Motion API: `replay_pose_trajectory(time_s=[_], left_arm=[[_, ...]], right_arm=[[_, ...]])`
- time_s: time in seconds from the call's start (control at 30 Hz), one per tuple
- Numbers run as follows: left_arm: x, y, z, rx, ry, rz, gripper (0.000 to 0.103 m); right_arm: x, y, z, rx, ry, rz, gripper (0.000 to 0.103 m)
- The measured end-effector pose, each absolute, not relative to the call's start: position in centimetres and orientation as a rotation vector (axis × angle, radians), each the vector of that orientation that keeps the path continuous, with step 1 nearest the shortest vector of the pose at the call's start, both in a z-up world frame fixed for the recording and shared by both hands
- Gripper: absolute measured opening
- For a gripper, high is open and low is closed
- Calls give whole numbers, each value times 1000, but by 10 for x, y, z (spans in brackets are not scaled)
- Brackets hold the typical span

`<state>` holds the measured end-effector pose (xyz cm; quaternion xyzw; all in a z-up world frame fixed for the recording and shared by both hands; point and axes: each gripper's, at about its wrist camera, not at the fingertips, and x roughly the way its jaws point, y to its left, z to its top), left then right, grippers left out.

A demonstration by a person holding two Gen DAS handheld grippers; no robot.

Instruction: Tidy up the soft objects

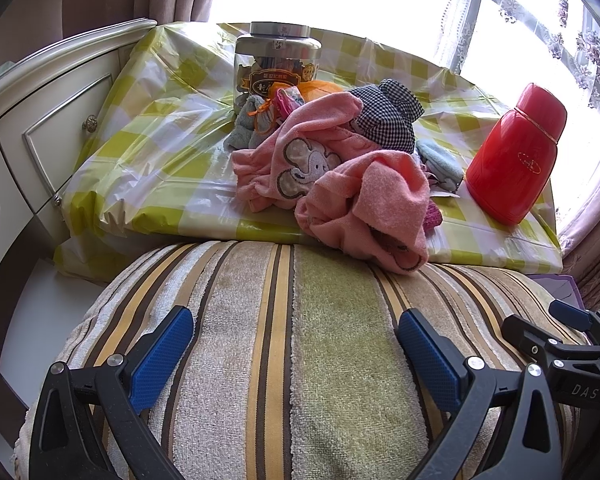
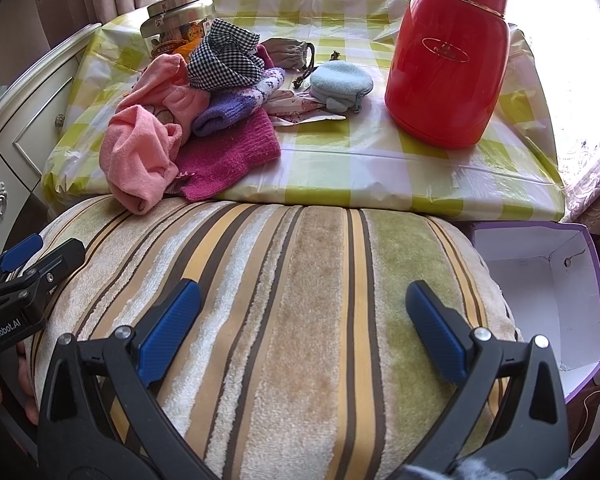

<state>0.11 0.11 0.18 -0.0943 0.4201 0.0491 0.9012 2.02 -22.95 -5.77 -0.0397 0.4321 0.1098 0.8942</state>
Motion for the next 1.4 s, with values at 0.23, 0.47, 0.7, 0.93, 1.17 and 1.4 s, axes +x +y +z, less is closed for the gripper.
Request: replay_pose_trajectory(time_s=[0.23, 0.47, 0.7, 0.93, 1.17, 1.4], left_arm=[[6, -3, 13, -189, 855, 51, 103], [33, -3, 21, -306, 878, -39, 101], [72, -9, 22, -338, 908, -50, 92], [103, 2, -5, -418, 1021, -26, 61], [99, 4, -15, -462, 1010, -48, 37], [92, 9, -16, -477, 978, -59, 35]], right_arm=[[21, -229, -59, -75, 887, 226, 103], [26, -227, -59, -84, 912, 224, 103], [37, -230, -58, -75, 989, 263, 103], [49, -231, -54, -53, 999, 302, 103], [79, -217, -40, -103, 947, 329, 103], [117, -182, -9, -150, 848, 341, 103]])
